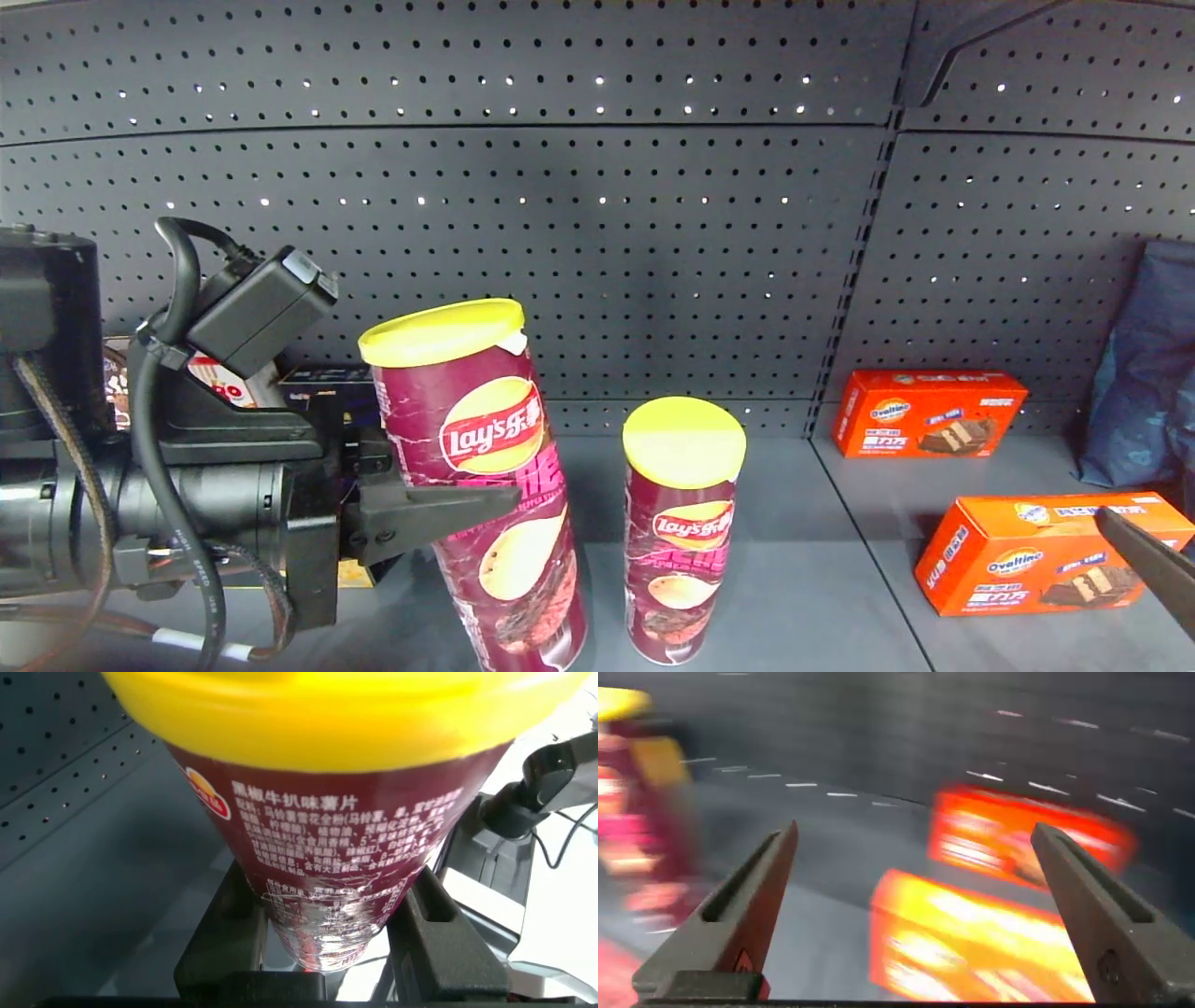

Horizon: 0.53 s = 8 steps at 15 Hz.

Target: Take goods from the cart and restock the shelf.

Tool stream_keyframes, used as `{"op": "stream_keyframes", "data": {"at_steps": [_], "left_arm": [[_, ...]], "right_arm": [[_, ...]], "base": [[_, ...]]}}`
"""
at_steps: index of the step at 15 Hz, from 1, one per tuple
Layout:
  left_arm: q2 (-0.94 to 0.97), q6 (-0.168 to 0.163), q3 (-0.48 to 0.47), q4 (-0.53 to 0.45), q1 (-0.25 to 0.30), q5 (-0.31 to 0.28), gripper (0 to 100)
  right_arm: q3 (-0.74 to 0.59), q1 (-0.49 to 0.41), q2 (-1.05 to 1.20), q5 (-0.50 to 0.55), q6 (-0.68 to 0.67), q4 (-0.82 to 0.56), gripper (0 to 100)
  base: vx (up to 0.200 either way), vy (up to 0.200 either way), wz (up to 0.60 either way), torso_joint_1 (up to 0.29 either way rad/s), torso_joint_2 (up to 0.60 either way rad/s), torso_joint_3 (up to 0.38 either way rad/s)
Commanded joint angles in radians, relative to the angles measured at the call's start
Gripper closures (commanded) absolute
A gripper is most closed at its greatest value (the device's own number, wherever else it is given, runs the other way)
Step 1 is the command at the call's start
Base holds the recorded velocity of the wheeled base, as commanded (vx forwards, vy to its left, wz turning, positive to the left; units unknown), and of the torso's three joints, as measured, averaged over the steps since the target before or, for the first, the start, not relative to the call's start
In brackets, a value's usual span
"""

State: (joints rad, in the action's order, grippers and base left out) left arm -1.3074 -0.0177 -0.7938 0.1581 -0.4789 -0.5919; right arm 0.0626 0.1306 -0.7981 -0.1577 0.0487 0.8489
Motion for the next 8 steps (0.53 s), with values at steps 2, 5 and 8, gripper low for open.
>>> {"op": "stream_keyframes", "data": {"at_steps": [2,5,8], "left_arm": [[-0.001,-0.001,-0.010,0.001,-0.003,0.000,100],[-0.006,-0.002,-0.013,0.000,-0.004,-0.005,100],[-0.006,-0.002,-0.012,0.000,-0.001,-0.008,100]], "right_arm": [[-0.063,-0.220,0.442,0.001,-0.007,-0.367,0],[-0.063,-0.232,0.705,0.116,-0.015,-0.726,0],[-0.063,-0.232,0.705,0.219,-0.023,-0.803,0]], "base": [[0.000,0.000,0.00,0.000,0.00,0.000],[0.000,0.000,0.00,0.000,0.00,0.000],[0.000,0.000,0.00,0.000,0.00,0.000]]}}
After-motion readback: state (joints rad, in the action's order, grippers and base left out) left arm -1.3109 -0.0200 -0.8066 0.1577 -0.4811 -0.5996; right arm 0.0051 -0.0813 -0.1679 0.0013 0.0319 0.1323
